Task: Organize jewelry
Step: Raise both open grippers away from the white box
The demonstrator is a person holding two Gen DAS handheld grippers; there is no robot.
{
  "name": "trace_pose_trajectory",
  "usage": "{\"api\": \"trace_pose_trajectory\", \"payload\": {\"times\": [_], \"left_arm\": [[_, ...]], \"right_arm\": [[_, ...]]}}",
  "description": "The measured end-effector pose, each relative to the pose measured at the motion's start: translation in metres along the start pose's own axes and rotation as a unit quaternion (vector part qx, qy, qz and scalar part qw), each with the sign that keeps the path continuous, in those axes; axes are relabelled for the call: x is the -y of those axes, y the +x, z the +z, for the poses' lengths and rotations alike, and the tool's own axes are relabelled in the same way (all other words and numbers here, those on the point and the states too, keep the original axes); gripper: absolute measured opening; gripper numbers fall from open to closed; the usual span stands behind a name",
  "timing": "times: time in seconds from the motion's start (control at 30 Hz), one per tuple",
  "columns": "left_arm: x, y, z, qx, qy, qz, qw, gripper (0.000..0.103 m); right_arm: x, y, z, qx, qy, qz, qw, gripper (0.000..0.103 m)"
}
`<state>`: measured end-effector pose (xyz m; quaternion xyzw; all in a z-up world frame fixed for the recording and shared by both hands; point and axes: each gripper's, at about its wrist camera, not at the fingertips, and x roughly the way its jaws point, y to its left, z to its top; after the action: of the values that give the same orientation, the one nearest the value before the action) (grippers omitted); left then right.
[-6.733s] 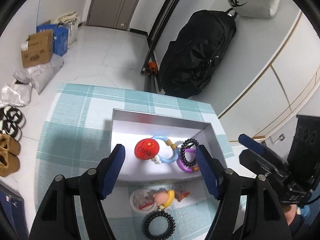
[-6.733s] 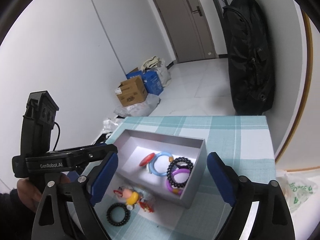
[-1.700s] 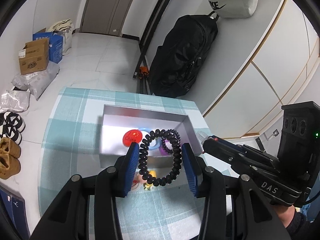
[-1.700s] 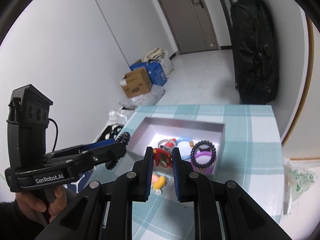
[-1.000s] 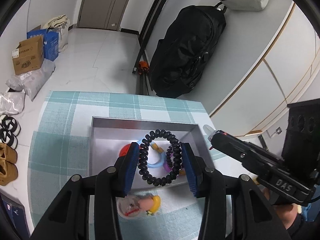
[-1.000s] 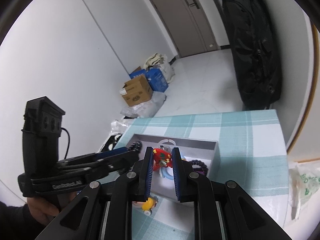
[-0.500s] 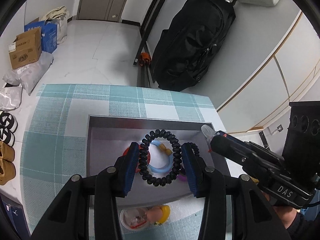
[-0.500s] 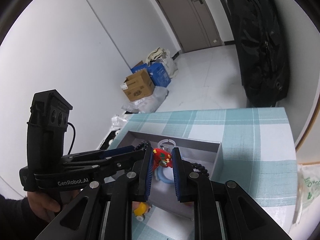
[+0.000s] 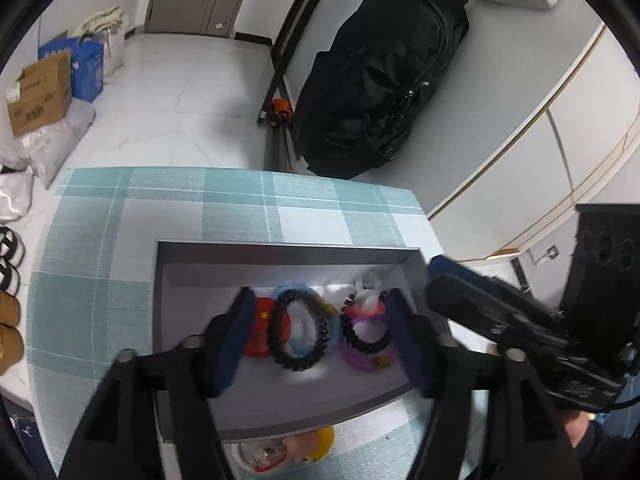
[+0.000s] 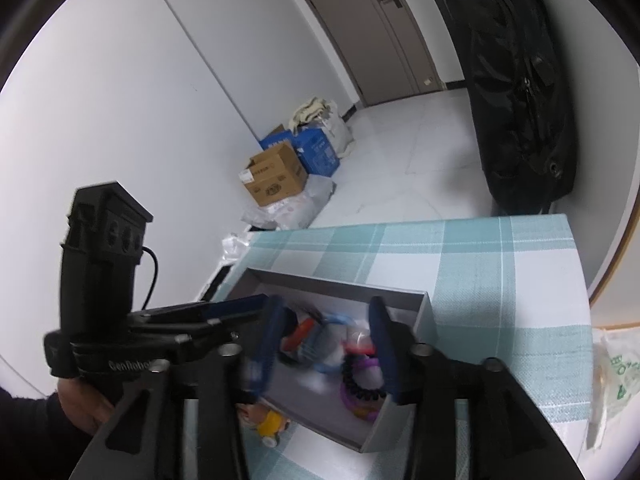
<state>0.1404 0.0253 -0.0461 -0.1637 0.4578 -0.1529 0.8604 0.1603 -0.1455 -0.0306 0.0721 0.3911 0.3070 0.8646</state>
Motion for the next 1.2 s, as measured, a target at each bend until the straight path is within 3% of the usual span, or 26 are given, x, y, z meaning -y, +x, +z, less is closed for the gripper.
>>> {"api": "trace_pose_trajectory", "payload": {"times": [0.1, 0.27, 0.77, 1.07, 1.2], "left_arm": [[-0.003, -0.003, -0.001, 0.004, -0.008, -0.009, 0.9999, 0.067], [-0.005, -0.013, -0.003, 0.020, -0.012, 0.007, 0.9997, 0.067], [-0.001, -0.047, -0.023, 0.079, 0.009, 0.075, 0.9939, 0.067], [0.003, -0.061, -0.038, 0.097, 0.021, 0.092, 0.9908, 0.069], [0.000, -0.064, -0.046, 0.094, 0.014, 0.095, 0.9909, 0.075]], "right_arm": [[-0.003, -0.009, 0.001, 0.014, -0.003, 0.003, 1.000, 0.056], [-0.008, -0.018, 0.001, 0.028, -0.004, 0.003, 1.000, 0.064], [-0.021, -0.037, -0.013, 0.045, -0.024, -0.025, 0.998, 0.068], [-0.035, -0.045, -0.026, 0.039, -0.047, -0.034, 0.998, 0.079], [-0.041, -0.044, -0.031, 0.030, -0.055, -0.037, 0.997, 0.081]]}}
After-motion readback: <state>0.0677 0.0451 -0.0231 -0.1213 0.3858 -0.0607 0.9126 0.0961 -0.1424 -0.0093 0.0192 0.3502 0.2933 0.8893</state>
